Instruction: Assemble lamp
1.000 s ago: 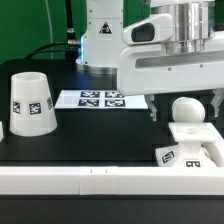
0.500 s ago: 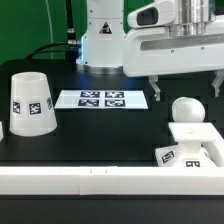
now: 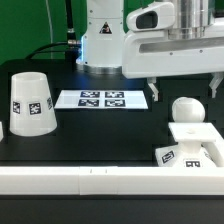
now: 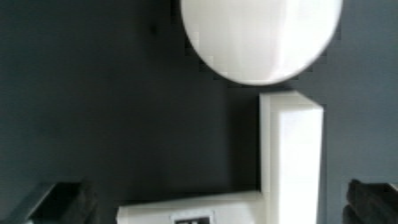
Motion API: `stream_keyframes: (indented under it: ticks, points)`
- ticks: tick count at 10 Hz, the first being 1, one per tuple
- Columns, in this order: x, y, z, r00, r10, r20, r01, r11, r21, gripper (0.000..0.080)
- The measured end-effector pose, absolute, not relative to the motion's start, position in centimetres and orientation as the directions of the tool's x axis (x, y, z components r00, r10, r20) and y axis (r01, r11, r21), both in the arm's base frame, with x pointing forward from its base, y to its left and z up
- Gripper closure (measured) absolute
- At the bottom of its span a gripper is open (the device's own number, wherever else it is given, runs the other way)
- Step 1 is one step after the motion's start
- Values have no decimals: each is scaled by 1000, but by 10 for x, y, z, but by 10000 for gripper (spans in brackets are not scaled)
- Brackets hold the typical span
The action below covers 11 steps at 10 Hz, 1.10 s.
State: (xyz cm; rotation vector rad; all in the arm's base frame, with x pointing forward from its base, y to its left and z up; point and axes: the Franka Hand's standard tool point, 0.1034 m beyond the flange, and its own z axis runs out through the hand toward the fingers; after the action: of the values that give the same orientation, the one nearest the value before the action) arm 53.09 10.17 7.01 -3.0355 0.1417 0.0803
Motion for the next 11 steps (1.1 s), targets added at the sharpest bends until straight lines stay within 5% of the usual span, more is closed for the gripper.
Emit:
stream_keyframes:
  ticks: [11]
  points:
    - [500,129,49,718,15,-696,-58,-995,-81,101]
